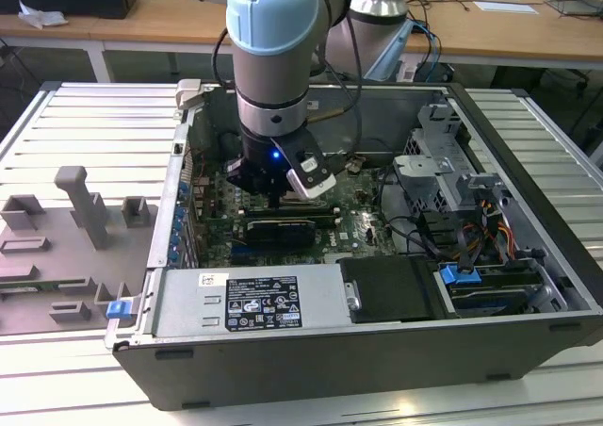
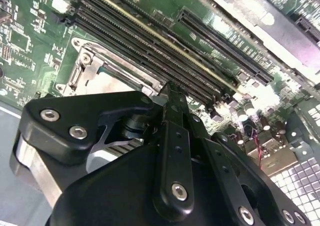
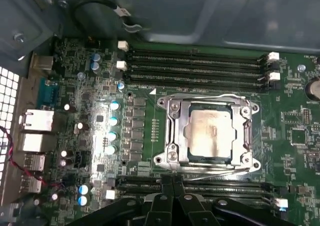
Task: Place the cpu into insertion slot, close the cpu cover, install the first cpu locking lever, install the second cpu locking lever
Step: 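Install the second cpu locking lever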
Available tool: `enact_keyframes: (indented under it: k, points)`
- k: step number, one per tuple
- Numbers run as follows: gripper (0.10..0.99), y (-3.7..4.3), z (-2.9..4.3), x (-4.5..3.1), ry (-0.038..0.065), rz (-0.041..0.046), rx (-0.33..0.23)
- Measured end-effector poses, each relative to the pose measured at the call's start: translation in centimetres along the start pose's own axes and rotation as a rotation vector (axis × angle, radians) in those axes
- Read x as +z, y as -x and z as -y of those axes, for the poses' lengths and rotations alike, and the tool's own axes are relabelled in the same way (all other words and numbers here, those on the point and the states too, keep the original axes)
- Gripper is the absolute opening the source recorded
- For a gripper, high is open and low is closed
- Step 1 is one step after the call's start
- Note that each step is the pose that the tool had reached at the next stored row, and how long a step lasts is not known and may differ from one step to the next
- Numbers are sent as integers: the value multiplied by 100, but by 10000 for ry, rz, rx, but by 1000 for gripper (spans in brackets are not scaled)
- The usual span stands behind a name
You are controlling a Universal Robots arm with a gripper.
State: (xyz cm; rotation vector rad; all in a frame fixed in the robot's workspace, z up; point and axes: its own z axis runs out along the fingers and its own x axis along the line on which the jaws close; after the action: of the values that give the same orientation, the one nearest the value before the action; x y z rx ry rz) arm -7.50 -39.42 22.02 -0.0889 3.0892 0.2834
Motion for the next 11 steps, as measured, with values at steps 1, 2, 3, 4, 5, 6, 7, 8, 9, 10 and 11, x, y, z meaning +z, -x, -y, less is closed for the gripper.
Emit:
enact_keyframes:
  k: [1,2,3,4,5,6,7,8,9,10,11]
  points:
    - [106,-3,4,27,73,7,3]
    - [106,-8,9,47,97,7,3]
    - [106,-30,14,76,166,11,5]
    - [106,-33,17,94,205,14,3]
    - [106,-42,21,112,242,17,8]
    - [106,-46,22,122,274,18,8]
    - [106,-48,25,136,323,21,10]
    - [106,-50,27,151,377,25,11]
    - [106,-51,28,157,406,27,13]
    - [106,-53,30,164,459,29,13]
    - [106,-55,32,177,560,36,17]
